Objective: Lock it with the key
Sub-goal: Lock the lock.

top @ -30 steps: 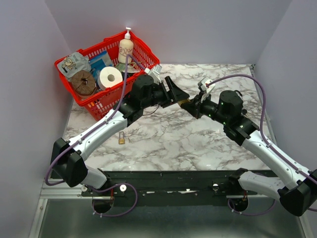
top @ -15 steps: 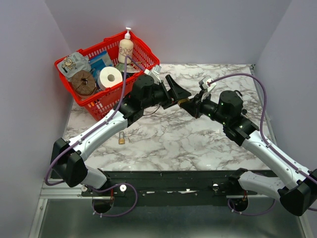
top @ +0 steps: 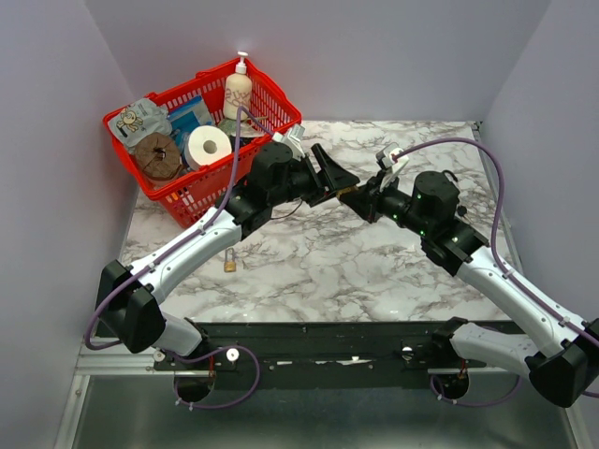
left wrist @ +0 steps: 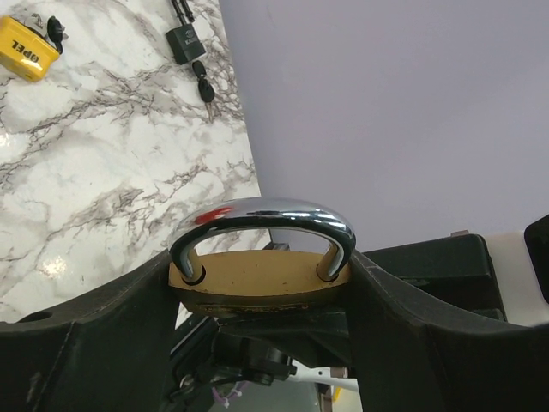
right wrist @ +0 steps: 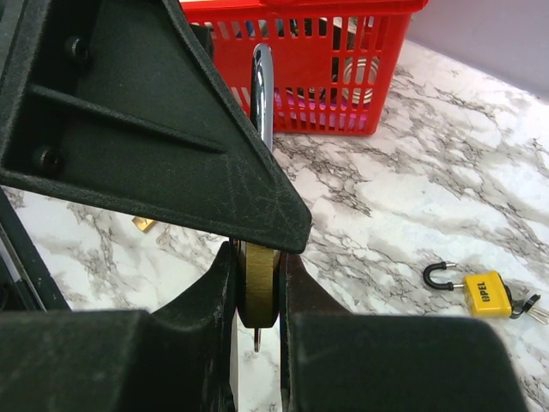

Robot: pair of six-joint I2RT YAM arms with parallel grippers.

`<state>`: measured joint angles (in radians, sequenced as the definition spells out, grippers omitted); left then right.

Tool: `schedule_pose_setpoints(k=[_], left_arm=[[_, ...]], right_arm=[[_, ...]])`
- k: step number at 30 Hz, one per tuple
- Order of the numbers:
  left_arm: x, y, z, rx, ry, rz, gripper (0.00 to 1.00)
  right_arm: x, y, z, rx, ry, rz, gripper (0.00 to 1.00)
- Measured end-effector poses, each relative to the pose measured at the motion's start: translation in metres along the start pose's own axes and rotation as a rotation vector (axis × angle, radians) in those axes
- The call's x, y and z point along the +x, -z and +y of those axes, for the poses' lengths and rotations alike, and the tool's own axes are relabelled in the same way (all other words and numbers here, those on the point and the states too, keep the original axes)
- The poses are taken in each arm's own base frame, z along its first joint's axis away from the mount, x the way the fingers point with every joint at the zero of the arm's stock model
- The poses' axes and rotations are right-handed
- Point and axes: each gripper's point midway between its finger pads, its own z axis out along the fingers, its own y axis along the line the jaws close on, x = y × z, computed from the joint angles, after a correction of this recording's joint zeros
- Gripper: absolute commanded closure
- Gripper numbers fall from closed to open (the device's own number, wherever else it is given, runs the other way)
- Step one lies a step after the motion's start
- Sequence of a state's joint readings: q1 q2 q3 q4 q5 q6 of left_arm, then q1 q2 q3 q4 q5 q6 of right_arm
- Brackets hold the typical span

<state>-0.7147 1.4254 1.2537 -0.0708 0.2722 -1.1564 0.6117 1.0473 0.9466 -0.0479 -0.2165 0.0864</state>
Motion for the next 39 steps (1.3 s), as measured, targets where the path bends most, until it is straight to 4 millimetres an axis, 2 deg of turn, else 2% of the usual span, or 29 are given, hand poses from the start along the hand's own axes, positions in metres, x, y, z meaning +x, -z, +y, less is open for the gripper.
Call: schedule_pose_setpoints(k=[2,3,5,6,7,8,9,10,12,16,22,33,39], left_arm=[[0.000,0.000,0.000,-0.002,0.000,-0.002,0.39],[0.000,0.000,0.000,-0.002,0.000,-0.003,0.53],[-0.001,0.000,0.001,-0.003,0.000,-0.004,0.66],[0.000,0.000,0.001,-0.004,-0.001,-0.005,0.76],[0.000,0.000,0.002,-0.008,0.000,-0.004,0.80],[0.000,0.000,0.002,-0.011,0.001,-0.002,0.83],[0.001,0.000,0.004,-0.016,0.003,-0.001,0.91],[0.002,0.000,0.007,-0.028,0.003,0.004,0.94],[0.005,0.001,0.015,-0.059,0.005,0.017,0.99],[0.005,0.003,0.025,-0.092,0.004,0.024,1.00],[0.002,0.003,0.027,-0.097,0.001,0.019,1.00],[0.001,0.004,0.029,-0.105,0.001,0.018,1.00],[-0.001,0.004,0.030,-0.107,0.003,0.014,1.00]], right_arm=[[0.000,0.000,-0.001,0.008,0.000,-0.001,0.99],[0.000,0.000,-0.001,0.010,0.000,-0.001,0.99],[0.000,0.000,-0.001,0.010,-0.002,0.000,0.80],[0.001,0.000,-0.001,0.010,-0.004,0.003,0.71],[0.002,-0.001,0.000,0.006,-0.006,0.006,0.61],[0.003,-0.001,0.000,0.003,-0.011,0.010,0.57],[0.004,-0.001,0.001,-0.004,-0.017,0.015,0.54],[0.005,-0.002,0.002,-0.009,-0.018,0.017,0.48],[0.002,-0.001,0.004,-0.020,-0.020,0.015,0.44],[0.003,0.003,0.010,-0.051,-0.023,0.027,0.48],[0.010,0.010,0.018,-0.098,-0.020,0.059,0.49],[0.024,0.014,0.018,-0.107,-0.002,0.101,0.52],[0.035,0.013,0.017,-0.106,-0.003,0.133,0.65]])
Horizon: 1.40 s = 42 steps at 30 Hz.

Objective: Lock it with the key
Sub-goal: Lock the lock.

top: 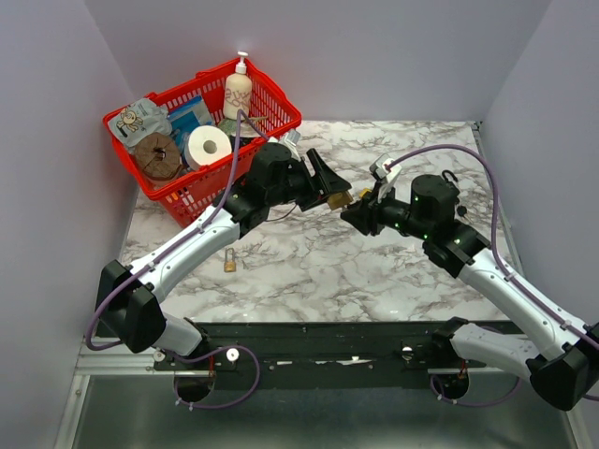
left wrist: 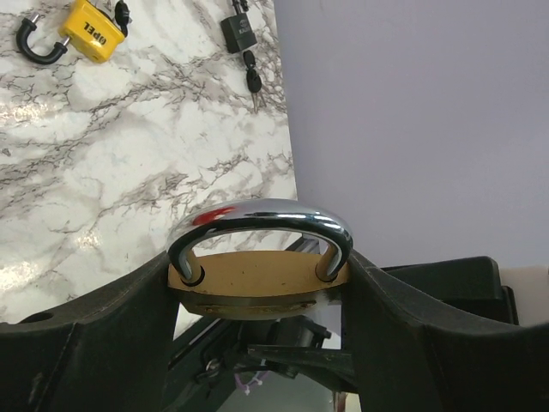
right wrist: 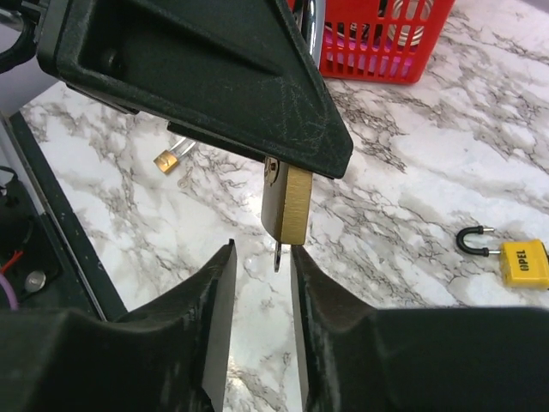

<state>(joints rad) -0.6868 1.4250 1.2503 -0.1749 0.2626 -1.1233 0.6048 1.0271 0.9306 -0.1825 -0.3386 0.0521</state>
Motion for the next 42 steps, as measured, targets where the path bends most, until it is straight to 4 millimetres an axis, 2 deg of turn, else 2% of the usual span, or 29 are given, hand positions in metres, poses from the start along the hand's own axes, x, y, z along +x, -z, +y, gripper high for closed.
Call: schedule_pose_setpoints(k=[6,11,15,24,29,31,35,38,42], left_arm=[[0.000,0.000,0.000,0.000,0.001,0.000,1.00],[0.000,0.000,0.000,0.000,0.004,0.000,1.00],[0.000,0.000,0.000,0.000,0.007,0.000,1.00],[-0.002,0.002,-0.001,0.001,0.006,-0.011,1.00],[-0.005,0.003,0.003,-0.026,0.009,-0.011,1.00],[-0.013,0.002,0.005,-0.044,0.005,-0.027,1.00],[-0.048,-0.003,0.009,-0.079,-0.010,-0.119,1.00],[-0.063,-0.003,0.019,-0.115,-0.034,-0.161,1.00],[-0.048,-0.002,0.039,-0.191,-0.116,-0.122,1.00]], right_arm=[[0.003,-0.003,-0.001,0.001,-0.003,0.010,0.73],[0.008,-0.007,-0.003,0.002,-0.010,0.029,0.84],[0.011,-0.010,-0.004,0.003,-0.014,0.039,0.99],[0.008,-0.009,-0.006,0.012,-0.014,0.026,0.99],[0.017,-0.005,-0.004,0.008,-0.028,0.022,0.99],[0.024,-0.003,-0.003,0.007,-0.042,0.031,0.99],[0.035,0.002,0.002,-0.007,-0.069,0.041,0.99],[0.041,0.005,0.004,-0.007,-0.097,0.047,0.99],[0.049,0.007,0.003,0.010,-0.136,0.063,0.99]])
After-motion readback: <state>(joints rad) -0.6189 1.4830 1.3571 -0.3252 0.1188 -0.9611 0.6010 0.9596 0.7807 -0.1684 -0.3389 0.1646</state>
